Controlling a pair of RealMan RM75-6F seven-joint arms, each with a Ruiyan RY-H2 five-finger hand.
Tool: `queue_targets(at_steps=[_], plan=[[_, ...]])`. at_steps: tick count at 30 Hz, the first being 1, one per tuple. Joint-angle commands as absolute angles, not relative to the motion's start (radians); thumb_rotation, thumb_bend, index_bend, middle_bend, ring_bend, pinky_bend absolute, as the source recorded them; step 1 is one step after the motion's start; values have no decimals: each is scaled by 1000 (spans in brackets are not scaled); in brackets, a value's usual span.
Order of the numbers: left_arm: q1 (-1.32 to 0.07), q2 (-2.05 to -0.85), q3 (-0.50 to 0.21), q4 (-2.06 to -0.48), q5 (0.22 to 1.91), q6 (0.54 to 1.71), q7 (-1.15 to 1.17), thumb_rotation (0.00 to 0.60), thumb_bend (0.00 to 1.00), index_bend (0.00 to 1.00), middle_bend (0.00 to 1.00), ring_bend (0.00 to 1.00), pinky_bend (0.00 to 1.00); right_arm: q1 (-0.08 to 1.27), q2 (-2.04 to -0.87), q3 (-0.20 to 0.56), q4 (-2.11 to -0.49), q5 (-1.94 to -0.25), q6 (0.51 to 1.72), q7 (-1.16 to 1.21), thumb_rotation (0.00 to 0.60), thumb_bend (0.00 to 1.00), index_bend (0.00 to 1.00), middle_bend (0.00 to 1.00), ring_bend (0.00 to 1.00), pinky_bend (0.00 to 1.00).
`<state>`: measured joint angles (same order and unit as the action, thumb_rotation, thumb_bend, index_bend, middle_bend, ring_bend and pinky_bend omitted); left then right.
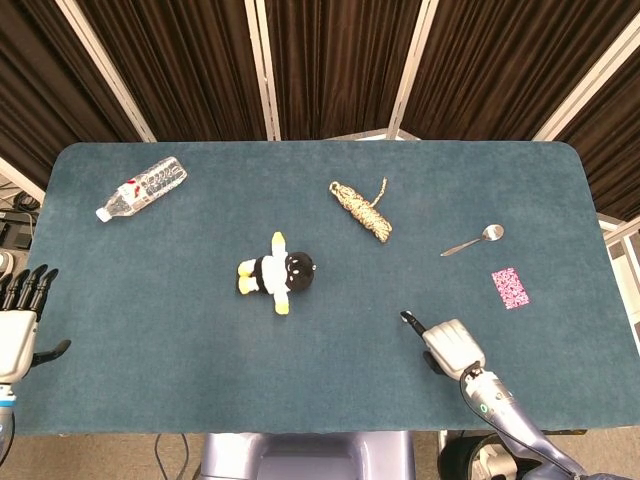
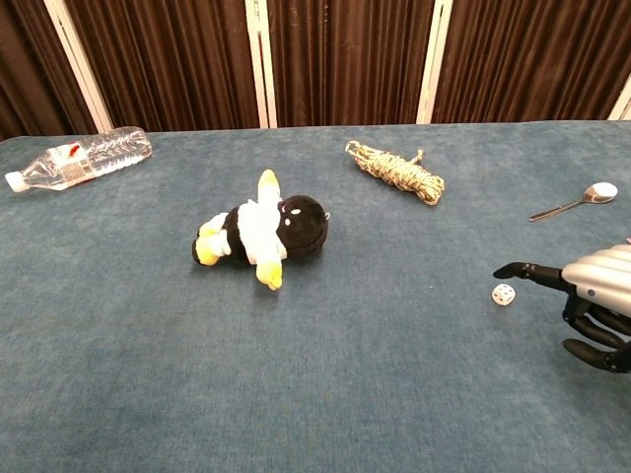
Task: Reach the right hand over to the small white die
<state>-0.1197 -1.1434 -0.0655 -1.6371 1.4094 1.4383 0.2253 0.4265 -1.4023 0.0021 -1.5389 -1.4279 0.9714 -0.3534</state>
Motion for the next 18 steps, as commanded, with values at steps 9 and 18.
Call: queue_targets(at_steps=[9, 18], plan=[[-122, -1147, -61, -1641, 1413, 1437, 235, 600, 0, 0, 0, 0, 0, 429, -1416, -10, -1522, -1398, 967, -363, 600, 512, 39, 809, 762, 1000], [-123, -1147, -60, -1641, 1411, 1435, 233, 600, 0, 0, 0, 0, 0, 432, -1425, -15, -1506, -1375, 959, -363, 600, 513, 49, 810, 762, 1000]])
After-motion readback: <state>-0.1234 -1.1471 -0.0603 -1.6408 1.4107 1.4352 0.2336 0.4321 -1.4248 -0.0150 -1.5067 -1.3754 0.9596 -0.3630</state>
